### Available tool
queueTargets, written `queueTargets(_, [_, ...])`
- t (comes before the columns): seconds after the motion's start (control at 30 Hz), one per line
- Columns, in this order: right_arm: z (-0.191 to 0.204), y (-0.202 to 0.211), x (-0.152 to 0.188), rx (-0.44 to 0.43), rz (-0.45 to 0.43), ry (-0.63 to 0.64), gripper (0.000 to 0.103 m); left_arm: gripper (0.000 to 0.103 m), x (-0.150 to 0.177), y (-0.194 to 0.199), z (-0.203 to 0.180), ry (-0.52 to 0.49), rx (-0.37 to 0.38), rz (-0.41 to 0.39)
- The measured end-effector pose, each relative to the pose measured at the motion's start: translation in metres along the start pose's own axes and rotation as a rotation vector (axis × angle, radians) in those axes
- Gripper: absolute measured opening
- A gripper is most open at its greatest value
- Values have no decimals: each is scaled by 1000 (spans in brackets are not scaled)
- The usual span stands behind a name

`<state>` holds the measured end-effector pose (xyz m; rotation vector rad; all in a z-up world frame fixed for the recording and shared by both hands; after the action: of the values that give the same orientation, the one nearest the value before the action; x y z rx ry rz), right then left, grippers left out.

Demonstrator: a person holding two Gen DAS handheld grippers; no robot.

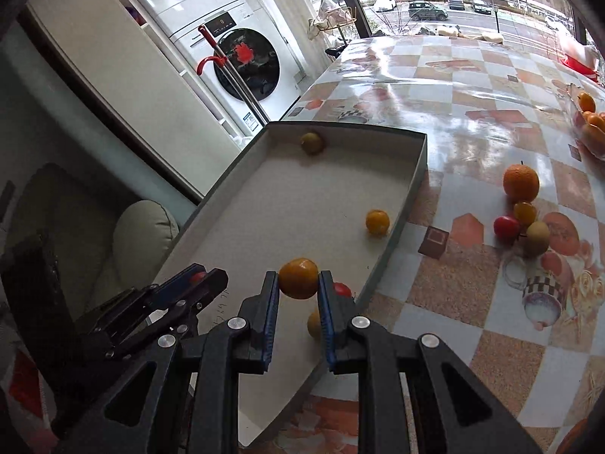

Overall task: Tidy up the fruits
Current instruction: 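Carry both tomatoes over the gray tray and open both tools to drop them, then move both open tools back over the remaining table fruits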

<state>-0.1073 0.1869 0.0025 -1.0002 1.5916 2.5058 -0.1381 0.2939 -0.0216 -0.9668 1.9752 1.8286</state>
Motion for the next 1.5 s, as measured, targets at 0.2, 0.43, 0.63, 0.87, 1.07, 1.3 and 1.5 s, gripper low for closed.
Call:
queueTargets(0.2, [16,-17,-5,-15,34,33,23,24,6,-12,5,8,-11,30])
queueTargets(0.43, [18,-28,-5,17,61,69,86,89,8,-14,4,11,-32,23])
queueTargets(0.63, [-39,11,-8,111,-55,-25,101,92,2,-9,-20,-51,-45,-11])
queueTargets(0.87, [-173,53,29,407,-105,-191,103,92,-2,-3,-114,-193,33,-63])
queueTargets(1.07, [-248,68,58,604,-90,-226,103,92,10,-22,-200,-326,106,-37])
queueTargets(1.3, [-269,43,33,625,-54,-164,103,92,20,-44,-231,-377,94,6])
queueTargets(1.5, [-269,37,26,623,-80,-163,103,92,20,-54,-222,-359,70,29])
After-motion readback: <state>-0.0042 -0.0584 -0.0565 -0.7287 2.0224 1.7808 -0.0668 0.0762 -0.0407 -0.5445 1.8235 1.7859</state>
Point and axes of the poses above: each gripper's, at about its wrist camera, not at the fingertips, and y roughly against the way its jaws point, z to its left, x to its underside, the point moved 7 cm from there along -y, roughly the way its jaws point, and after that the axes turned 9 degrees about x, right-handed, at the moved point
